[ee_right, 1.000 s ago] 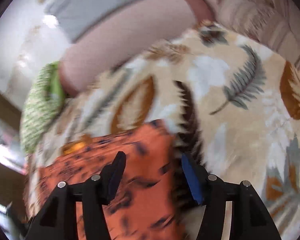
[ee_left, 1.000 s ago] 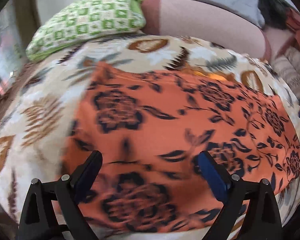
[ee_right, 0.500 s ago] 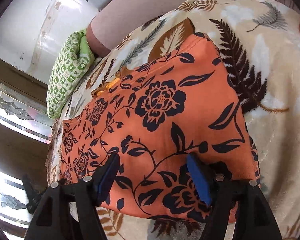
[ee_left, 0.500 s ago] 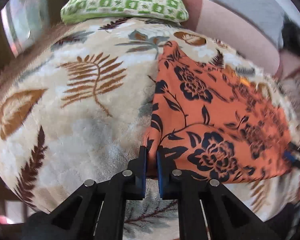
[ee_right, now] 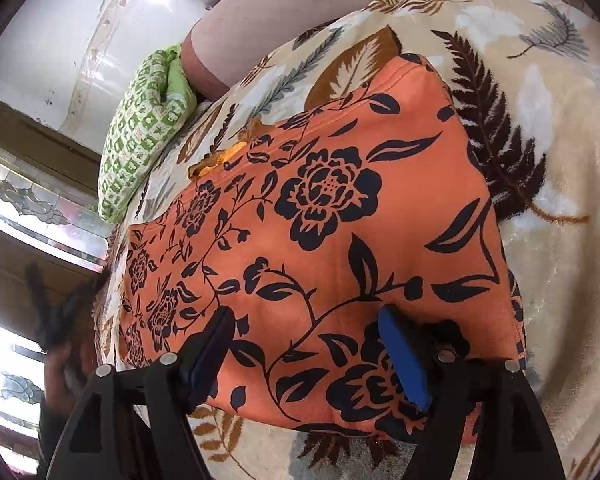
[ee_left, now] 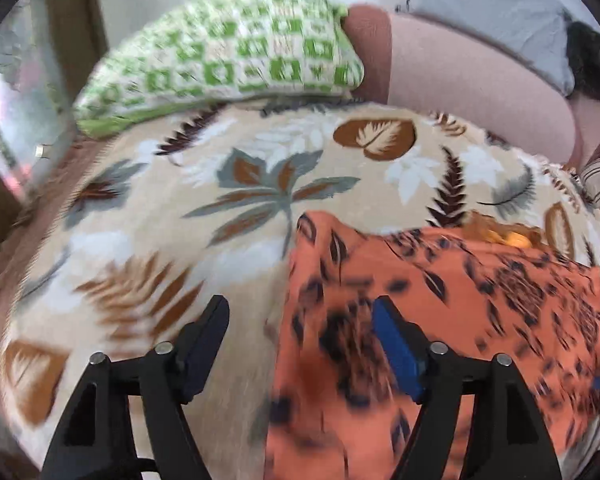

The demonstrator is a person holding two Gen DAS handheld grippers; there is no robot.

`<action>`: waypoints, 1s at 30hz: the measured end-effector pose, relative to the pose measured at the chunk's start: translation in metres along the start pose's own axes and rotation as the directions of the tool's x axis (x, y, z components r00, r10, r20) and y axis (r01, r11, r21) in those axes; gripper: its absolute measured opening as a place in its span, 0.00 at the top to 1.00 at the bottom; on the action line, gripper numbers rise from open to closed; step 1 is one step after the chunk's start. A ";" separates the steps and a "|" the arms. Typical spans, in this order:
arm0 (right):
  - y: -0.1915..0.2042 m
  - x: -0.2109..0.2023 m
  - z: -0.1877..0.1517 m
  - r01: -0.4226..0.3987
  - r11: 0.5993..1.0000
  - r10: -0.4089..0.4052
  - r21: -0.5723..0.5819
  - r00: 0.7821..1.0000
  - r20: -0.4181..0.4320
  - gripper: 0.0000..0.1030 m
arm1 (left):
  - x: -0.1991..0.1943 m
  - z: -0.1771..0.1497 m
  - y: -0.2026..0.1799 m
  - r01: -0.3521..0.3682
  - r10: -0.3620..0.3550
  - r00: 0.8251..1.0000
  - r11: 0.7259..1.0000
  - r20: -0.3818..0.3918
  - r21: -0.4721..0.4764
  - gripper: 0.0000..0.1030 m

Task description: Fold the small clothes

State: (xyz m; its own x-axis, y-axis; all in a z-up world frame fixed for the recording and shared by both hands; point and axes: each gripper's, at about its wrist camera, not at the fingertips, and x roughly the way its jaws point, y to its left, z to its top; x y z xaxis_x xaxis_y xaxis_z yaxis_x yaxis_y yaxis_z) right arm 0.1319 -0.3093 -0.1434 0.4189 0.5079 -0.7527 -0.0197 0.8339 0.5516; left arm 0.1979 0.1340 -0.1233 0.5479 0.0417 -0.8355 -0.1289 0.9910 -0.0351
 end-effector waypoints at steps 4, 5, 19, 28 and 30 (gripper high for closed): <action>-0.002 0.000 -0.001 -0.010 1.000 0.010 0.007 1.000 -0.005 0.24 | 0.042 0.012 0.025 0.015 -0.028 0.993 0.994 -0.118 -0.106 0.85; -0.002 0.001 -0.002 -0.008 1.000 0.008 0.001 1.000 -0.009 0.24 | 0.037 0.012 0.024 -0.006 -0.004 0.995 0.996 -0.101 -0.094 0.84; 0.019 0.010 -0.006 0.087 0.994 -0.088 -0.065 0.996 -0.018 0.15 | -0.090 -0.010 0.016 -0.168 0.179 0.971 0.982 0.157 -0.082 0.40; 0.048 -0.019 0.009 0.072 0.995 -0.065 -0.072 0.994 0.093 0.15 | -0.133 -0.029 0.012 -0.175 0.189 0.962 0.981 0.197 -0.086 0.37; 0.052 -0.018 0.016 0.067 0.995 -0.059 -0.072 0.993 0.099 0.15 | -0.135 -0.029 0.011 -0.177 0.190 0.962 0.981 0.195 -0.083 0.37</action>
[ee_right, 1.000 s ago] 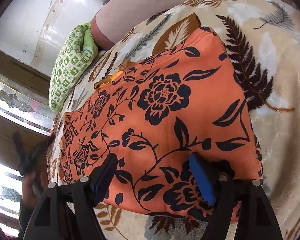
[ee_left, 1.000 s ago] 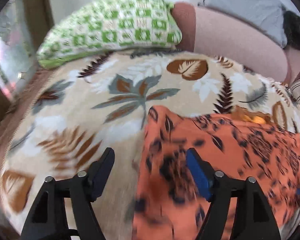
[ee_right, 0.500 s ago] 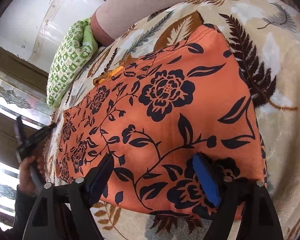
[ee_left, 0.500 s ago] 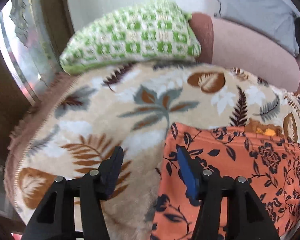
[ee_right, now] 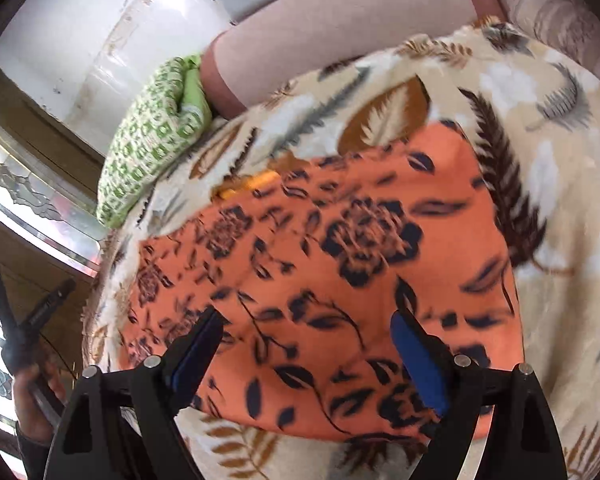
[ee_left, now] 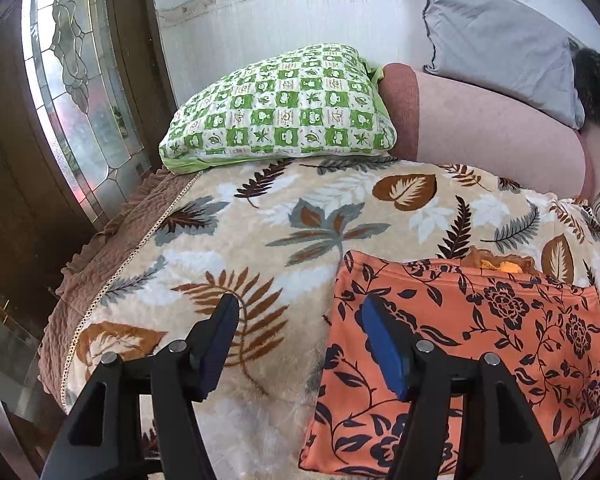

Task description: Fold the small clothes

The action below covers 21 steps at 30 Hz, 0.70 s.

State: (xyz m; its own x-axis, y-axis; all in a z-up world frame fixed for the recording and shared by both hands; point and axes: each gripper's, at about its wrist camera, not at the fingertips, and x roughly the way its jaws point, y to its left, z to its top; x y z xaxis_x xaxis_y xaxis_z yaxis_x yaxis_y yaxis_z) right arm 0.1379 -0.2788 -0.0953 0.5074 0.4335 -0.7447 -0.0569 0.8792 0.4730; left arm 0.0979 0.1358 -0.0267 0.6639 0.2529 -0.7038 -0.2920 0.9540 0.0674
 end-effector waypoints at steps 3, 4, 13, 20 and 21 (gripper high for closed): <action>-0.017 0.025 0.003 0.028 0.999 -0.027 0.035 0.999 -0.040 0.15 | -0.003 0.000 0.000 -0.005 0.005 1.000 1.000 0.002 -0.008 0.37; -0.027 0.036 0.000 0.070 0.996 -0.065 0.058 0.995 -0.077 0.15 | -0.003 0.000 0.000 -0.002 0.002 1.000 1.000 0.000 -0.011 0.37; -0.018 0.018 0.027 -0.008 0.997 0.007 0.075 1.000 0.016 0.15 | 0.002 -0.007 -0.016 0.002 -0.001 1.000 0.999 -0.019 0.032 0.36; -0.037 0.041 0.051 0.005 0.990 0.000 0.139 0.999 -0.035 0.14 | 0.007 -0.007 -0.026 0.002 -0.001 1.000 0.999 -0.027 0.042 0.36; -0.030 0.036 0.055 -0.004 0.994 0.005 0.112 1.000 -0.016 0.14 | 0.010 -0.007 -0.027 0.007 -0.005 0.999 0.999 -0.035 0.041 0.36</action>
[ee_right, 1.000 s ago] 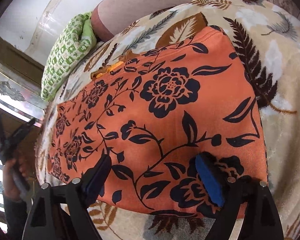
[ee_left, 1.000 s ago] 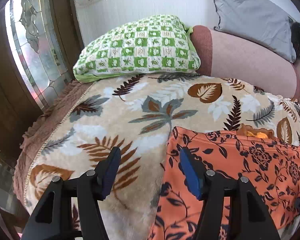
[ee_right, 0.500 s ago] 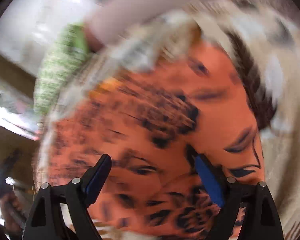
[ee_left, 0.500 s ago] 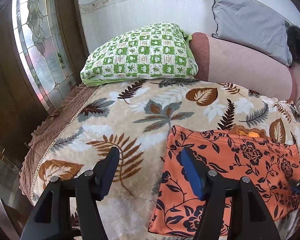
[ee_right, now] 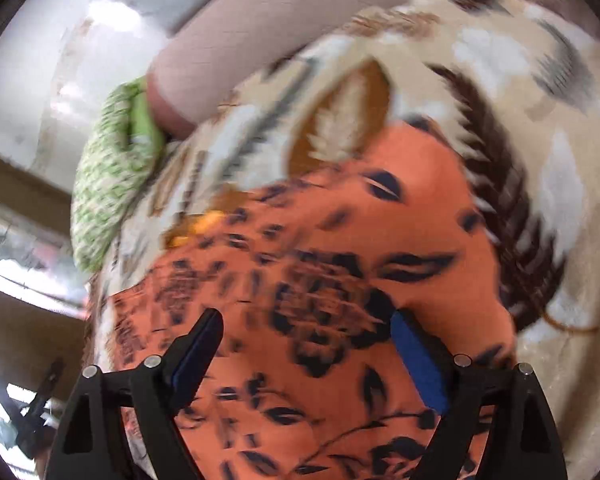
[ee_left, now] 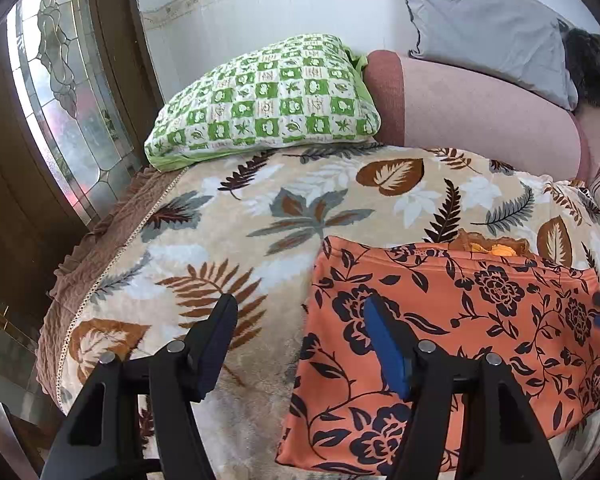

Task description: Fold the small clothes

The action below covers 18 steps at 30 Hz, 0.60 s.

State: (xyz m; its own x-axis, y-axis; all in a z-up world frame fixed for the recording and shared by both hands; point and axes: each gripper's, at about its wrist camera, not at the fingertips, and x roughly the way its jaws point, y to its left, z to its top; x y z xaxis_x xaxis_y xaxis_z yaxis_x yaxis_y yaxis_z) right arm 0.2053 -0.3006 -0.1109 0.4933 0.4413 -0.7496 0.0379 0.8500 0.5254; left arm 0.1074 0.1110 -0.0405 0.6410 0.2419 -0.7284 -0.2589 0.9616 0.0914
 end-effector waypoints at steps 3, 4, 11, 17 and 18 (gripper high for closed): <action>0.001 0.001 0.009 0.029 0.999 -0.028 -0.017 0.999 0.033 0.15 | 0.003 -0.001 -0.006 0.006 -0.006 1.000 1.000 -0.009 0.011 0.36; -0.008 0.010 0.011 0.053 0.999 -0.053 0.006 0.998 0.015 0.14 | 0.004 -0.001 -0.007 0.005 -0.005 1.000 1.000 -0.011 0.014 0.36; -0.018 -0.010 0.004 0.001 0.998 -0.003 0.058 0.999 0.033 0.14 | 0.004 -0.016 -0.012 0.045 -0.045 0.999 0.999 -0.031 0.002 0.30; -0.046 -0.082 -0.083 -0.097 0.975 0.077 0.198 0.991 0.106 0.14 | 0.012 -0.060 -0.046 0.119 -0.111 0.988 0.991 -0.109 0.064 0.29; -0.056 -0.089 -0.105 -0.105 0.964 0.081 0.246 0.991 0.106 0.14 | 0.014 -0.068 -0.055 0.134 -0.123 0.984 0.988 -0.127 0.079 0.29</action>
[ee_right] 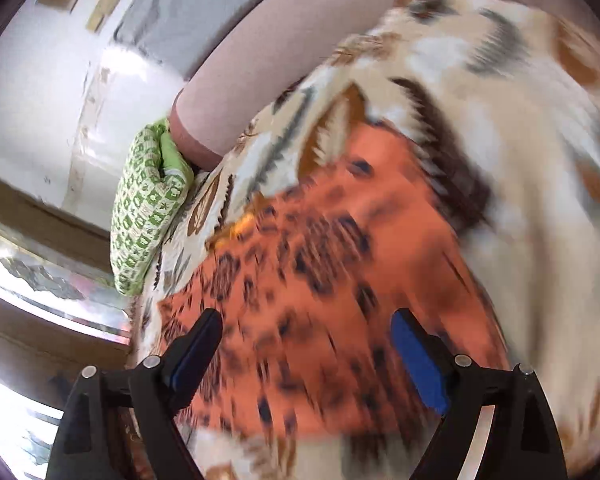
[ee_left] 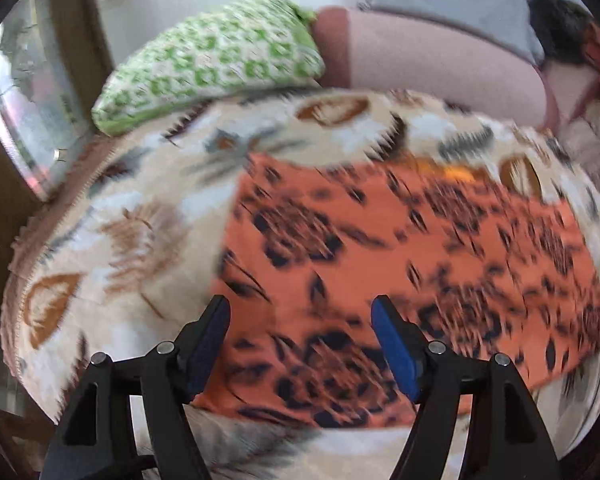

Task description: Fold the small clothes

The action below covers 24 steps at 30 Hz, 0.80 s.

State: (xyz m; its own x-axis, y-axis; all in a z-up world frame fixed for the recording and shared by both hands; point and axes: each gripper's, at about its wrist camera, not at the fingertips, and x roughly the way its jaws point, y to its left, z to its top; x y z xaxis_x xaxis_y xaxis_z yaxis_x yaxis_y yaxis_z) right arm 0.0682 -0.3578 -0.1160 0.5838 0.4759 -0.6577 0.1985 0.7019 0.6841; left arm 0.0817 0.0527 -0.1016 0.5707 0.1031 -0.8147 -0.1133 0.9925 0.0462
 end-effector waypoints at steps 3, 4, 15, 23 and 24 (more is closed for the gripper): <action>-0.029 -0.002 -0.025 -0.003 0.994 0.004 0.108 1.000 -0.012 0.14 | 0.003 -0.009 -0.020 0.044 -0.044 0.999 0.999 -0.009 0.024 0.29; -0.039 0.001 -0.027 0.000 0.989 0.002 0.149 1.000 -0.016 0.14 | 0.003 -0.011 -0.029 0.065 -0.065 0.998 0.997 -0.007 0.043 0.29; -0.069 0.021 -0.005 -0.088 0.926 0.074 0.368 0.996 0.051 0.86 | 0.031 -0.024 -0.076 0.073 -0.069 0.997 0.983 -0.029 0.166 0.09; -0.058 0.041 0.006 0.074 0.971 -0.075 0.226 0.997 -0.004 0.81 | 0.036 -0.024 -0.065 0.121 -0.119 0.993 0.976 -0.025 0.179 0.09; -0.050 0.041 0.009 0.087 0.978 -0.087 0.188 0.996 -0.007 0.84 | 0.029 -0.017 -0.055 0.163 -0.160 0.986 0.976 -0.037 0.141 0.13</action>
State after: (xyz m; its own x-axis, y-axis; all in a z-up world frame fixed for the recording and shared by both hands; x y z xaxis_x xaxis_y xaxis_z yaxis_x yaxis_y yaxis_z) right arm 0.0896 -0.3775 -0.1743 0.5585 0.4166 -0.7173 0.3927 0.6289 0.6710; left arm 0.0906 0.0001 -0.1371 0.5509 -0.0592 -0.8325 0.0972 0.9952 -0.0065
